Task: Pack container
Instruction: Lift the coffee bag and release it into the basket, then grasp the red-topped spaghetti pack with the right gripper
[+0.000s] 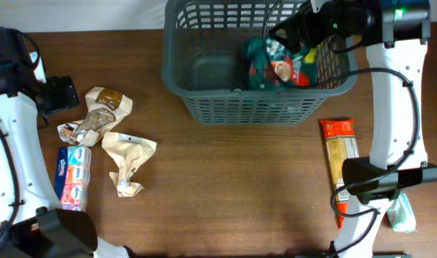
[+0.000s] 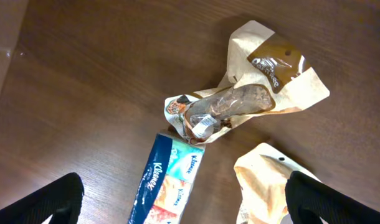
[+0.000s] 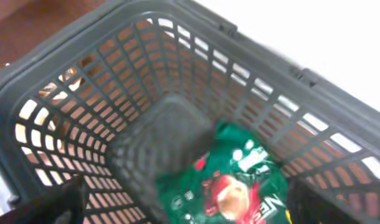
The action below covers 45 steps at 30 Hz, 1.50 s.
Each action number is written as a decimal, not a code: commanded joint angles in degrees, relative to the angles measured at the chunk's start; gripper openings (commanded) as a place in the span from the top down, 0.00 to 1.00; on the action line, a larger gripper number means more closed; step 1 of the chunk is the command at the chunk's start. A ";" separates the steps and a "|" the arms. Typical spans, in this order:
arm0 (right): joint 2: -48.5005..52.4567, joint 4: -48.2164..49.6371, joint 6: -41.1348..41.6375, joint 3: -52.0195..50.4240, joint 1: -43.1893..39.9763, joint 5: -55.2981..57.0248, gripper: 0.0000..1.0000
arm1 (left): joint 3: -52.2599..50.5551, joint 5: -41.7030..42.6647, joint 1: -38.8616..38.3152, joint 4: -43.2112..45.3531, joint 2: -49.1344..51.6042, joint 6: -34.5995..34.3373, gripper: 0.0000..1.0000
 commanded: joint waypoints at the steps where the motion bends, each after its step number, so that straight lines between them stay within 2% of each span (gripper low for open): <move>1: -3.32 0.85 -0.42 5.27 0.13 2.14 0.01 | 0.04 0.61 0.33 0.00 -0.44 1.29 0.02; 4: -4.17 1.55 7.13 10.62 -0.39 13.57 0.01 | 0.04 0.59 0.33 0.00 -0.44 1.51 0.02; 8: -5.62 -1.27 24.00 16.31 -4.26 36.92 0.01 | 0.04 0.59 0.33 0.20 -0.31 1.51 0.02; 11: -6.95 -8.24 33.35 16.87 -10.62 41.22 0.01 | 0.04 0.61 0.33 0.68 0.17 1.51 0.02; 15: -6.84 -19.65 38.99 16.52 -20.63 41.59 0.01 | 0.02 0.59 0.33 1.29 1.05 1.53 0.01; 21: -7.19 -19.56 37.94 9.53 -33.97 38.99 0.01 | 0.02 0.59 0.33 2.45 2.03 2.82 0.01; 25: -7.17 -19.56 36.30 -2.91 -41.77 38.29 0.01 | 0.02 0.59 0.33 2.78 2.08 4.55 0.01; 29: -7.52 -19.56 30.36 -21.00 -45.24 29.57 0.02 | 0.02 0.59 0.33 3.43 2.08 4.55 0.01; 32: -8.44 -19.56 26.71 -32.52 -44.30 26.86 0.06 | 0.02 0.59 0.33 4.04 2.08 4.57 0.00; 36: -10.64 -19.56 22.91 -46.45 -40.30 24.46 0.06 | 0.02 0.61 0.33 4.13 2.08 5.84 0.00; 41: -13.09 -19.04 18.40 -56.85 -34.16 19.28 0.05 | 0.02 0.61 0.33 4.09 2.08 5.86 0.00; 45: -14.16 -14.34 17.05 -63.84 -28.72 18.67 0.05 | 0.02 0.61 0.33 4.07 2.08 6.10 0.01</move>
